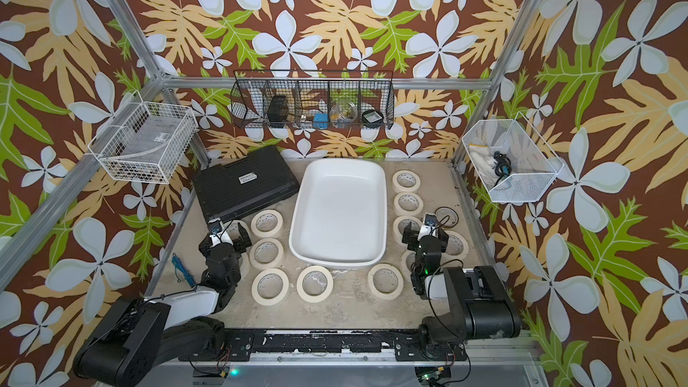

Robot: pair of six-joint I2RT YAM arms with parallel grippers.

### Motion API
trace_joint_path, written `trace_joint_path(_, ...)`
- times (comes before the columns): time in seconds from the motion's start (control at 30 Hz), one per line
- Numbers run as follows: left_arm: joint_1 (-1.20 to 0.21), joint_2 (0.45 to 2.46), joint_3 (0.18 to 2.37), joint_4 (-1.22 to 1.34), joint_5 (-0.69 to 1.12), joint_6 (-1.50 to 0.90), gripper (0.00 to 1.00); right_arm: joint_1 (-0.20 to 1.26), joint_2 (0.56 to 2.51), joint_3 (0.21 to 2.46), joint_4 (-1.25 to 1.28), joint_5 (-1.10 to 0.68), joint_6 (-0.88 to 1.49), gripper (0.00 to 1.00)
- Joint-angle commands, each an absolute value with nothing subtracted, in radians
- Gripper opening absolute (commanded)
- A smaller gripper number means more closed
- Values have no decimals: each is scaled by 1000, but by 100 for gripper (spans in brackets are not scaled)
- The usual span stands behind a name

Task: Take out the art tape in the storage box
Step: Reset both arms

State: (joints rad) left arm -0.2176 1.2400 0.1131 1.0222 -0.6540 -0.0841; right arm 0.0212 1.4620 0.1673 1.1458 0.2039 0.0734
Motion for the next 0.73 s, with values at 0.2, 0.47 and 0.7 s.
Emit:
trace_joint_path(0.2, -145, 1449, 132, 1333, -408, -50, 100, 20, 1468, 169, 1263, 156, 74, 100)
trace_joint_path(0.47, -123, 1448, 138, 1322, -388, -68, 100, 22, 1468, 170, 1260, 157, 74, 100)
trace_joint_path(0.7, -123, 1445, 137, 1318, -387, -69, 100, 23, 1469, 171, 1259, 157, 71, 100)
